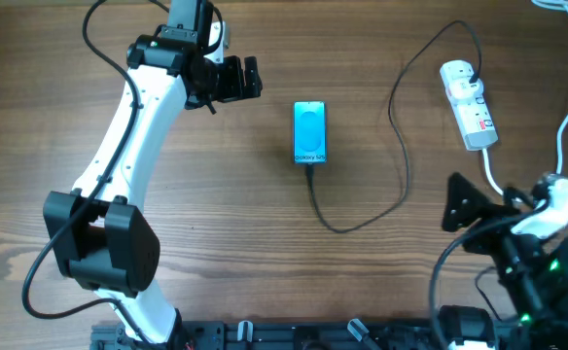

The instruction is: Plug charger to phone and switch on socket

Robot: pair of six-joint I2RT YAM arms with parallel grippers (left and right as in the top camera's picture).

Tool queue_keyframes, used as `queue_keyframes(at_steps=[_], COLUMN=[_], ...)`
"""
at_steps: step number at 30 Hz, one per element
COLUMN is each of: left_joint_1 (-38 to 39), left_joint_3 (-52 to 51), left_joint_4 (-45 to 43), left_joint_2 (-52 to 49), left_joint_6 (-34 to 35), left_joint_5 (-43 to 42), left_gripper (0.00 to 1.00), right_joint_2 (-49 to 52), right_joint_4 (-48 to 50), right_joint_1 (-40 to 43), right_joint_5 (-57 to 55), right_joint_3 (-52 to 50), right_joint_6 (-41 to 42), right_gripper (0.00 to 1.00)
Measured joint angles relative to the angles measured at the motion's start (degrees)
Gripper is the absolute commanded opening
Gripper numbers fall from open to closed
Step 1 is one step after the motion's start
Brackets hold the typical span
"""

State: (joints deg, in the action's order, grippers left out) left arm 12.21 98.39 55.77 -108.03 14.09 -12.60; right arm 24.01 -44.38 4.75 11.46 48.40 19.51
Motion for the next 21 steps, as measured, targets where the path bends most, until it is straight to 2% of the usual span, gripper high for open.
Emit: queue_keyframes(at_steps=[12,16,21], left_joint_1=[0.0,0.0,0.0], left_joint_3=[0.0,0.0,0.0], left_joint_4=[0.0,0.0,0.0], left_joint_2=[0.0,0.0,0.0], left_joint_6=[0.0,0.0,0.0], left_joint_5=[0.0,0.0,0.0], left_gripper=[1.0,1.0,1.0], right_joint_2=[-19.8,-22.6,-22.8], right_joint_4=[30.9,40.6,46.6], right_joint_1=[-1.2,-1.2,-2.1], right_joint_5=[7.1,7.9,8.0], right_joint_3=[-30.9,-37.2,-41.2], right_joint_6=[-3.7,-4.7,-6.1], right_gripper=[1.0,1.0,1.0])
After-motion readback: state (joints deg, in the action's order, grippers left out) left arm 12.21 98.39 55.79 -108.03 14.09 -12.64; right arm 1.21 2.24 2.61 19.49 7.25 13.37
